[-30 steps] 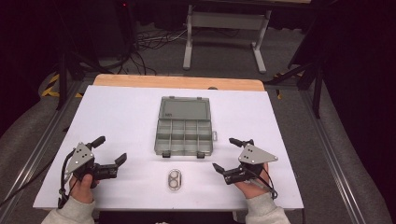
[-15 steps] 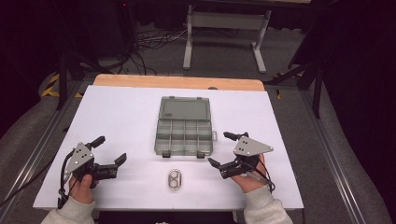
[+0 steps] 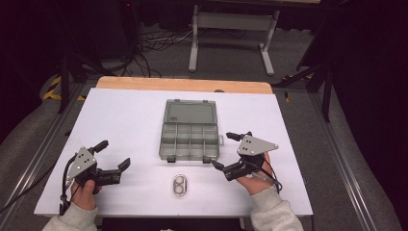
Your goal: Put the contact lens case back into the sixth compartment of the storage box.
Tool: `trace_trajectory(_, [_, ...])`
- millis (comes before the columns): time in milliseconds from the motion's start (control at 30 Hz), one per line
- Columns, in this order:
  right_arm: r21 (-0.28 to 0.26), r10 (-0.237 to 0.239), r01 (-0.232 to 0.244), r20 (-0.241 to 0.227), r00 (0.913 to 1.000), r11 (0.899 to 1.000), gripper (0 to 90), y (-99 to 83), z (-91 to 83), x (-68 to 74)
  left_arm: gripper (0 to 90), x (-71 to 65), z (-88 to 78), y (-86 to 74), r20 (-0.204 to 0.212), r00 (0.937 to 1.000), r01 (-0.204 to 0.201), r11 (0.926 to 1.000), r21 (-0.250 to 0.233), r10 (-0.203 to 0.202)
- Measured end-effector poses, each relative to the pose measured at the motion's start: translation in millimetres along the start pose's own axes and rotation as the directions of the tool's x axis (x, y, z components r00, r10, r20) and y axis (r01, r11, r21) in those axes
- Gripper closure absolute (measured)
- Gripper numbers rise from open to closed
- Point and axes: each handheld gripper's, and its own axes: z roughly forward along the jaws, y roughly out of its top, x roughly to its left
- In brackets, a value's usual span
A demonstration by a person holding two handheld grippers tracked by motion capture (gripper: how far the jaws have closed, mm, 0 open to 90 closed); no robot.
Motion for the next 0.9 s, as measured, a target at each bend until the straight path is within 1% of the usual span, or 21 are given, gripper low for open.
trace_trajectory(33, [0.011, -0.008, 0.008, -0.018, 0.9998, 1.000, 1.7, 2.4, 2.7, 0.3, 1.6, 0.0, -0.2, 0.0, 0.000, 1.0000, 0.000, 1.0000, 0.000, 0.000])
trace_trajectory(100, [0.017, -0.015, 0.015, -0.026, 0.9996, 1.000, 1.6, 3.8, 4.2, 0.5, 1.6, -0.1, -0.5, 0.2, -0.003, 1.0000, -0.002, 1.0000, -0.003, 0.002])
trace_trajectory(200, [0.042, -0.037, 0.039, -0.055, 0.9978, 0.998, 1.8, 8.9, 10.0, 1.2, 1.6, -0.8, -0.6, 0.4, 0.001, 1.0000, -0.005, 1.0000, -0.004, 0.005])
trace_trajectory(267, [0.049, -0.034, 0.038, -0.073, 0.9968, 0.998, 1.8, 11.0, 12.8, 1.5, 1.6, -0.9, -0.5, 0.4, 0.002, 1.0000, -0.008, 1.0000, -0.002, 0.008])
trace_trajectory(300, [0.049, -0.034, 0.038, -0.073, 0.9968, 0.998, 1.8, 11.0, 12.8, 1.5, 1.6, -0.9, -0.5, 0.4, 0.002, 1.0000, -0.008, 1.0000, -0.002, 0.008])
trace_trajectory(433, [0.059, -0.037, 0.043, -0.106, 0.9936, 0.997, 1.8, 15.4, 18.9, 3.2, 1.6, -0.7, -0.5, 0.3, 0.003, 1.0000, -0.006, 1.0000, -0.002, 0.006])
trace_trajectory(567, [0.069, -0.050, 0.060, -0.140, 0.9889, 0.996, 1.8, 22.0, 28.3, 6.7, 1.6, -0.7, -0.5, 0.4, 0.003, 1.0000, -0.007, 1.0000, -0.002, 0.007])
trace_trajectory(667, [0.069, -0.056, 0.067, -0.152, 0.9868, 0.995, 1.8, 24.9, 32.3, 8.2, 1.6, -0.6, -0.5, 0.4, 0.004, 1.0000, -0.006, 1.0000, -0.002, 0.006])
trace_trajectory(767, [0.072, -0.070, 0.083, -0.173, 0.9825, 0.994, 1.6, 30.2, 40.5, 11.1, 1.6, -0.3, -0.6, 0.3, 0.004, 1.0000, -0.004, 1.0000, -0.004, 0.004])
trace_trajectory(833, [0.072, -0.073, 0.087, -0.177, 0.9815, 0.994, 1.6, 31.6, 42.4, 12.1, 1.6, -0.4, -0.6, 0.3, 0.004, 1.0000, -0.001, 1.0000, -0.005, 0.001])
trace_trajectory(900, [0.069, -0.082, 0.097, -0.191, 0.9782, 0.993, 1.6, 35.5, 47.9, 14.7, 1.6, -0.3, -0.8, 0.4, 0.003, 1.0000, -0.002, 1.0000, -0.006, 0.002])
